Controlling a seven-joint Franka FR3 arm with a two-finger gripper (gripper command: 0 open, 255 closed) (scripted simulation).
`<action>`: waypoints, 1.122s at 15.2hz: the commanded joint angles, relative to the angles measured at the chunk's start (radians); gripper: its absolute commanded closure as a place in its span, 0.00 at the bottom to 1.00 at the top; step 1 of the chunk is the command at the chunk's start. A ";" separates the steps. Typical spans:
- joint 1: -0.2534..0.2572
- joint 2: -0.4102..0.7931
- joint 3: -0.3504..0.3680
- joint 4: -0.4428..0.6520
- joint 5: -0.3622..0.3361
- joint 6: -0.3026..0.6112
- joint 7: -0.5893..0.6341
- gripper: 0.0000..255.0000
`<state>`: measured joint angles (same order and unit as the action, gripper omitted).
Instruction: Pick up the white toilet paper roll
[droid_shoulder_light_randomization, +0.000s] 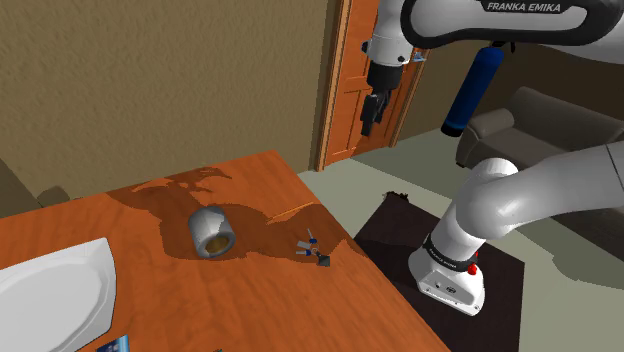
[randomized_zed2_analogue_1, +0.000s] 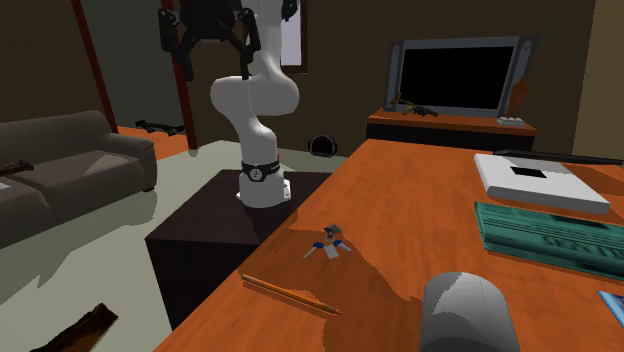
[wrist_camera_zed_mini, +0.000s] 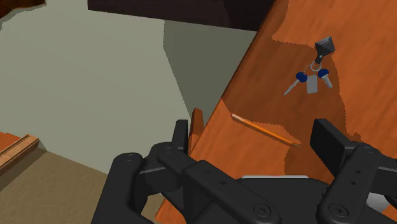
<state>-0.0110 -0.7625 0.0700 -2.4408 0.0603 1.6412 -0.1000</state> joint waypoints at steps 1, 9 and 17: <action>0.000 0.000 0.000 0.000 0.000 0.000 0.000 0.00; 0.067 0.102 0.244 -0.024 -0.102 0.292 0.081 0.00; 0.027 0.269 0.532 -0.003 -0.347 0.540 0.258 0.00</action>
<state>0.0292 -0.5222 0.5597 -2.4547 -0.2425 2.1527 0.1275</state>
